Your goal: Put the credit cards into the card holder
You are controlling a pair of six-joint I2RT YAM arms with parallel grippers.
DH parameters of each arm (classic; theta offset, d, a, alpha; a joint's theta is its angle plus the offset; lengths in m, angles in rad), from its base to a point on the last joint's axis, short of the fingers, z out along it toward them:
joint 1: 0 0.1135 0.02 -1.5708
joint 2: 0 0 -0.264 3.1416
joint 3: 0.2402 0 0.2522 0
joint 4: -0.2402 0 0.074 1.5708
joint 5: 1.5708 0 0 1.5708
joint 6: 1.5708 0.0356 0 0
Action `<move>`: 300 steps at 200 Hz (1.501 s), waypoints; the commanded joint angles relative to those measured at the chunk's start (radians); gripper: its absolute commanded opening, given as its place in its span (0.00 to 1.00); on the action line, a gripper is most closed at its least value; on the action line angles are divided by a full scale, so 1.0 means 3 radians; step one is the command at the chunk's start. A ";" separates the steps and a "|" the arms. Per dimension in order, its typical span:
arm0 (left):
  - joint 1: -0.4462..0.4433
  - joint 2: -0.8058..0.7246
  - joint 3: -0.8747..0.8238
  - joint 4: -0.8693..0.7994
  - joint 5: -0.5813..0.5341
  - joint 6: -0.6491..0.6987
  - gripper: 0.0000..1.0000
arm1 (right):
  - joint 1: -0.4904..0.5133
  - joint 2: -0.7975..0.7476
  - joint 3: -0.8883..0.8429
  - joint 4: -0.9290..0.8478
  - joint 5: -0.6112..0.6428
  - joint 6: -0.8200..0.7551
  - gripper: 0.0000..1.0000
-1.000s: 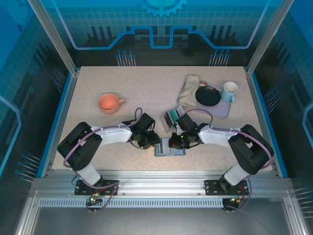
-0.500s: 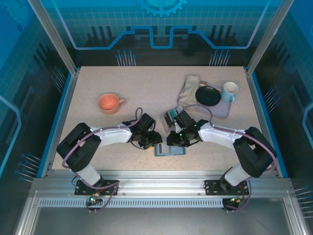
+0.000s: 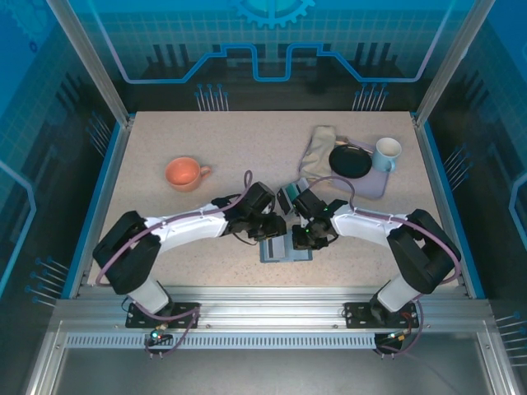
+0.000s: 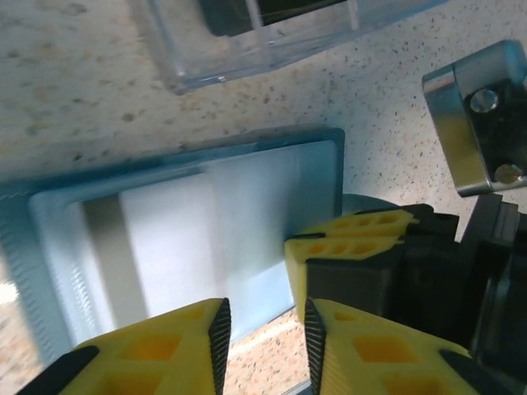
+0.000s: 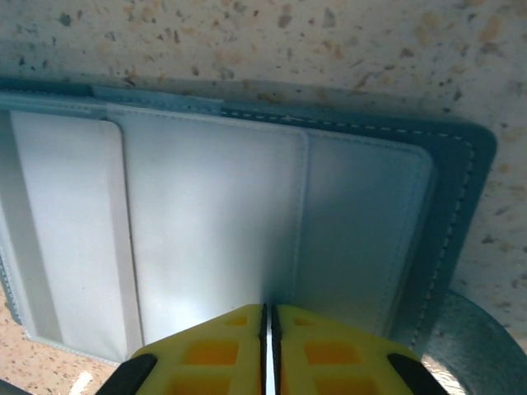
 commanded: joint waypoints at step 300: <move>0.0980 0.0238 0.0033 0.0343 0.0486 -0.0403 0.50 | -0.0045 0.0756 0.2095 -0.1143 0.1271 -0.1296 0.36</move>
